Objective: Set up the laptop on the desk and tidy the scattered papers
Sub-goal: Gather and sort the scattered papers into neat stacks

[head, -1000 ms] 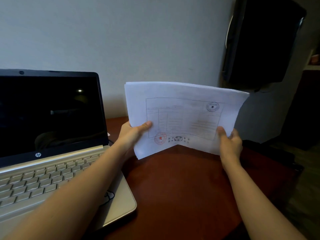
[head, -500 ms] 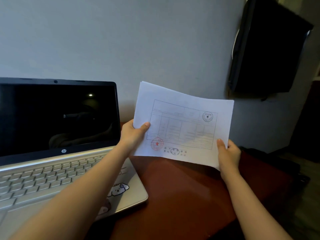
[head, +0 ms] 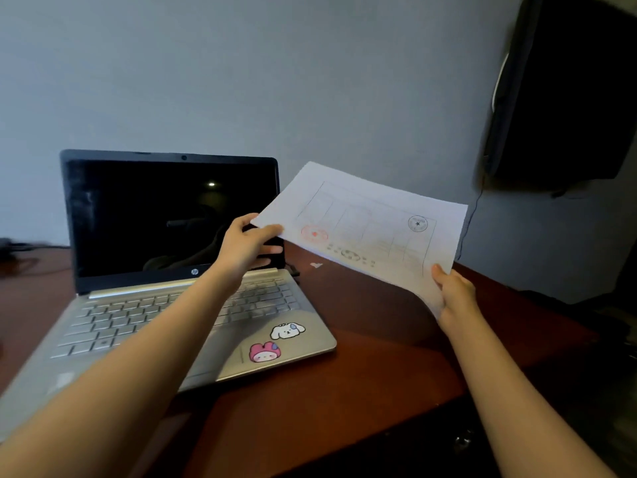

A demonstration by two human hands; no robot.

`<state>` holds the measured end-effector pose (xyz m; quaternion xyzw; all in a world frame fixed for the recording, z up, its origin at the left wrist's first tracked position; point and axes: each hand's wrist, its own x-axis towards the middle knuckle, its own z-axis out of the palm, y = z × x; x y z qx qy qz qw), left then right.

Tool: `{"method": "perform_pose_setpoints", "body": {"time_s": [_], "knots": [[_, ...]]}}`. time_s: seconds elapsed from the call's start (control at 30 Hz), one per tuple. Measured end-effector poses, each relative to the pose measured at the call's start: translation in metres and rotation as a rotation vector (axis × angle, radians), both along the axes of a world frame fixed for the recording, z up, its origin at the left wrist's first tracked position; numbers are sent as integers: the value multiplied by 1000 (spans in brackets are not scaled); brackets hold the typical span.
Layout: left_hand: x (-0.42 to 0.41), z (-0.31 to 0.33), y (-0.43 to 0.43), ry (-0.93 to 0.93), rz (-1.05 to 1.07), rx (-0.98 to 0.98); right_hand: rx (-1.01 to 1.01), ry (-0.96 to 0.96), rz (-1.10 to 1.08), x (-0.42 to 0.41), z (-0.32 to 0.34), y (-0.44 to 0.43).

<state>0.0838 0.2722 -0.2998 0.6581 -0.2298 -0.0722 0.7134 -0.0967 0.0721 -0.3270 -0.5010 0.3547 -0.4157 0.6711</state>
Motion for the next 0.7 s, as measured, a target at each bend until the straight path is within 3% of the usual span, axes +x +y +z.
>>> {"method": "perform_pose_setpoints", "body": {"time_s": [0.17,0.37,0.7], "knots": [[-10,5,22,53,-64,-115,-28,-71,95,10,14,32],[-31,17,30,16,-168,-119,-59,-152,220,30,28,69],[-36,22,68,-24,-64,-161,-25,-204,368,67,27,131]]}}
